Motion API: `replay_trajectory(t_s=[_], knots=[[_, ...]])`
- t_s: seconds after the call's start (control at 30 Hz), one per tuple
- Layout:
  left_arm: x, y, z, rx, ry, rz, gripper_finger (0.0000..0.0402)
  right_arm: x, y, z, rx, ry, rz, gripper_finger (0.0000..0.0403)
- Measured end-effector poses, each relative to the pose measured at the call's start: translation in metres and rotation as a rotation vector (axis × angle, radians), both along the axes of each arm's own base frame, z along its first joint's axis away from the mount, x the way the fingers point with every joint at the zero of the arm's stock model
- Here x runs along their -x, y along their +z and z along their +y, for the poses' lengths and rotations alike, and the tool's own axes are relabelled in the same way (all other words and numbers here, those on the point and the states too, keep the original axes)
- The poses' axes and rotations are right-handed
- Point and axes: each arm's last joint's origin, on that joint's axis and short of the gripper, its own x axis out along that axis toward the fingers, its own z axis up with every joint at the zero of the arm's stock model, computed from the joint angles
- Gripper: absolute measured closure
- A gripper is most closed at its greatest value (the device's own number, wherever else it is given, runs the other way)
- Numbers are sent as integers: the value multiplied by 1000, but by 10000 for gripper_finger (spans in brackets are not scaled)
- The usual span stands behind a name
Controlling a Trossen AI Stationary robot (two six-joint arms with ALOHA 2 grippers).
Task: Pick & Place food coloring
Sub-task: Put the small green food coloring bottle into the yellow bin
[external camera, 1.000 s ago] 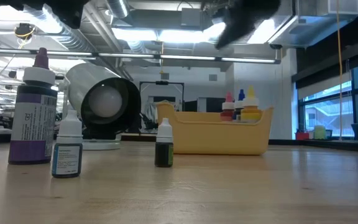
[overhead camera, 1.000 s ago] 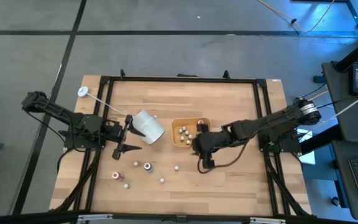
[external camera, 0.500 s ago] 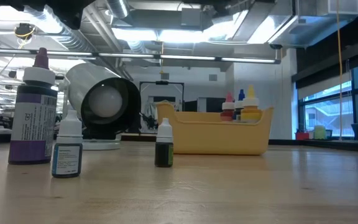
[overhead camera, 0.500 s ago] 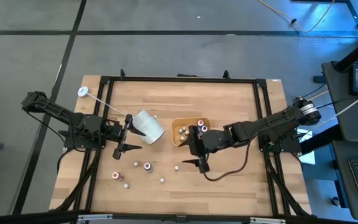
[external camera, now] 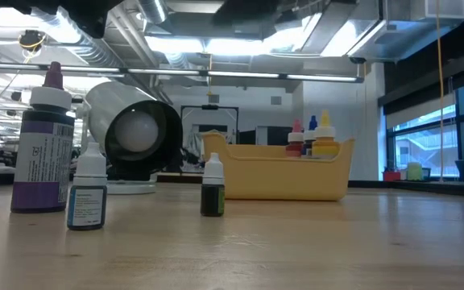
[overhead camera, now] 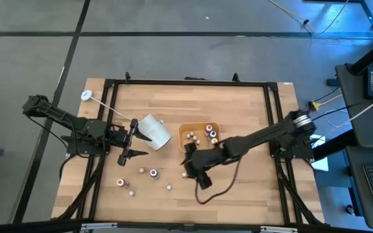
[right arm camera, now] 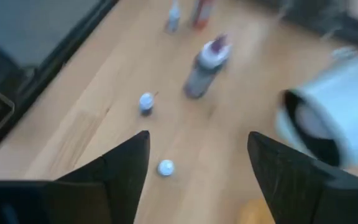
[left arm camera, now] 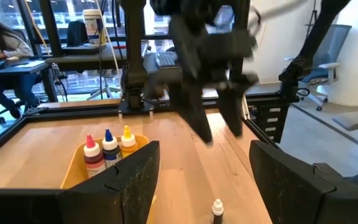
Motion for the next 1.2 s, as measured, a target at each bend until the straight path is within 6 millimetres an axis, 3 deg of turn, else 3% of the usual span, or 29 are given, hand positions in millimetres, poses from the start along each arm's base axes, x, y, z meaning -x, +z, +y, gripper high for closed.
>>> replay_trajectory(t_s=[0.17, 0.4, 0.83, 1.07, 1.2], knots=[[0, 0, 0, 0, 0, 0, 158, -21, -34, 8, 20, 55, 109, 154], [0, 0, 0, 0, 0, 1, 159, -33, -72, 10, 56, 53, 216, 180], [0, 0, 0, -1, -1, 3, 158, -44, -108, 12, 70, 49, 257, 214], [-2, -2, -1, 2, -1, 16, 159, -42, -110, 8, 59, 13, 303, 219], [-2, -2, -1, 2, 0, 17, 158, -42, -111, 5, 54, -3, 317, 245]])
